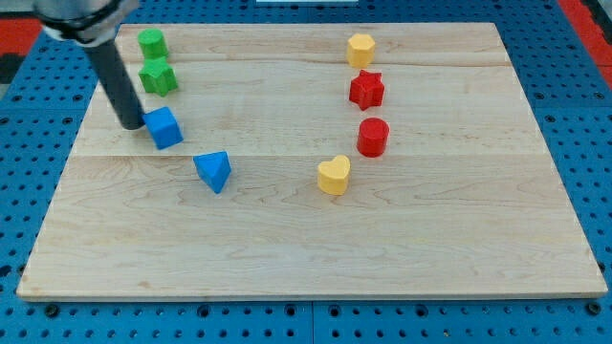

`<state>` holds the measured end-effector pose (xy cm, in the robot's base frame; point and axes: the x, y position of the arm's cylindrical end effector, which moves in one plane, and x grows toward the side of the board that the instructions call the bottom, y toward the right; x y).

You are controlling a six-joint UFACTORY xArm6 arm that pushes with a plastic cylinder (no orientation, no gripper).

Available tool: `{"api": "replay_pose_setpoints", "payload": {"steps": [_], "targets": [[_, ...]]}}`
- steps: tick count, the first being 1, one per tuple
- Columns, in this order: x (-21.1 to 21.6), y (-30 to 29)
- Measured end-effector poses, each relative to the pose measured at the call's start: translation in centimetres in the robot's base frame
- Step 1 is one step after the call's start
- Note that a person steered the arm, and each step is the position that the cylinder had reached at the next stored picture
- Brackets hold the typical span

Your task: Slightly move the yellow heart close to the right of blue triangle

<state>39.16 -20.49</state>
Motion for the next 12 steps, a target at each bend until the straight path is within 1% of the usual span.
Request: {"api": "replay_pose_setpoints", "payload": {"steps": [1,2,3,4,6,7,8,9,10,11,12], "targets": [[-0.4,-2.6],[-2.4,-9.9],[-3.3,-9.8],[-3.3,-9.8],[3.9,-2.4],[6.1,0.3],[6.4,2.0],[5.6,3.9],[5.6,2.6],[7.2,-0.4],[7.2,-3.3]]}}
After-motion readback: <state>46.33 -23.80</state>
